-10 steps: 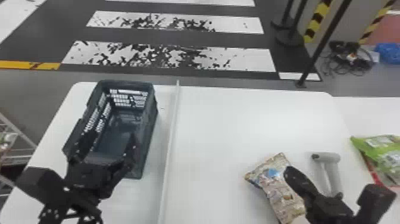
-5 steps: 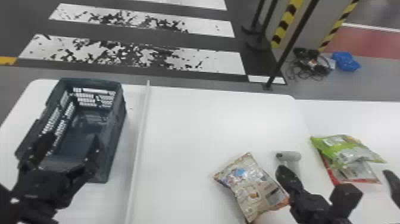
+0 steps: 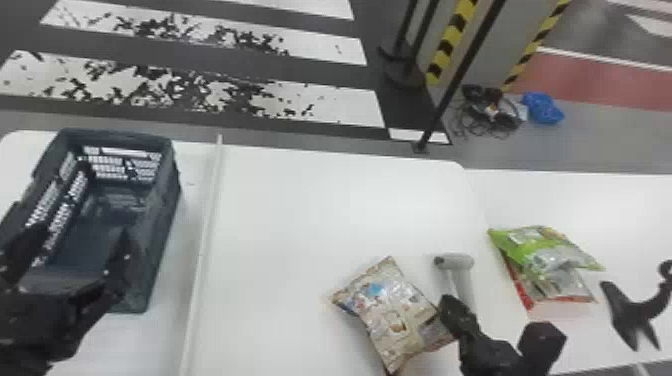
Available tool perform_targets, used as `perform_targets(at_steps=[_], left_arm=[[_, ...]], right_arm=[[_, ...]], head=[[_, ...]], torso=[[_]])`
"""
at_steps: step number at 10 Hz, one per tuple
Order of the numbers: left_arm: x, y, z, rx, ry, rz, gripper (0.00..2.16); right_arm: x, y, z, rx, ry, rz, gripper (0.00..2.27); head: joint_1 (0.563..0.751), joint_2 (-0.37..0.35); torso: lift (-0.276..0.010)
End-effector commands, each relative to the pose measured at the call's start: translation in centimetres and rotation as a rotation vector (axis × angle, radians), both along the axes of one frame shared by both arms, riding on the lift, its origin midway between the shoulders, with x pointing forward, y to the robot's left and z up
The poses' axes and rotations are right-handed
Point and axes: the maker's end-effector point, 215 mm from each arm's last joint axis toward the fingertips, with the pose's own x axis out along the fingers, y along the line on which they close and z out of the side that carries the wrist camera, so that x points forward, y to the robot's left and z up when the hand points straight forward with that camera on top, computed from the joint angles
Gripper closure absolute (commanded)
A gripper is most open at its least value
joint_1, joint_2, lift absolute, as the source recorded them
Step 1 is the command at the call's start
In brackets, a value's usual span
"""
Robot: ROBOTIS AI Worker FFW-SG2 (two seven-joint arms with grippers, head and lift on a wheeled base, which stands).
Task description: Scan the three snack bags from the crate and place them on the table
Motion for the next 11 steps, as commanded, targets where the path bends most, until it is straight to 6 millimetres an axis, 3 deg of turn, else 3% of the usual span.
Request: perform_targets(at_steps=[1,5,7,9,10,11], left_arm=[[0.0,0.1,0.1,0.000,-0.002,0.002,0.07],[0.0,0.2,0.2,-0.001,-0.006,0.004,0.07],[0.0,0.1,0.2,0.000,-0.005,0.002,0.07],[0.0,0.0,0.1,0.000,-0.002,-0.001,0.07],[-0.1,-0.3,0.0,-0.004,-0.001,-0.005,0.07],[-0.1,-0.6,0.0,-0.003,-0.001,-0.010,0.07]], right_arm=[[-0.9,0.9,-0.5,0.010,0.007,0.009,2.22],[-2.6,4.3,-0.8,0.051,0.012,0.050,2.22],[-2.3,4.9,-0.1,0.051,-0.016,0.052,2.22],[-0.3,3.7,4.1,0.025,-0.118,0.044,2.22],[0.2,4.5,6.6,0.041,-0.157,0.059,2.22],[-0.2,7.0,7.7,0.086,-0.155,0.102,2.22]], head=[[0.695,-0.241],[0.695,-0.206],[0.695,-0.177],[0.695,-0.171],[0.695,-0.179],[0.695,-0.177]], torso=[[-0.037],[-0.037],[-0.037],[-0.037],[-0.037],[-0.037]])
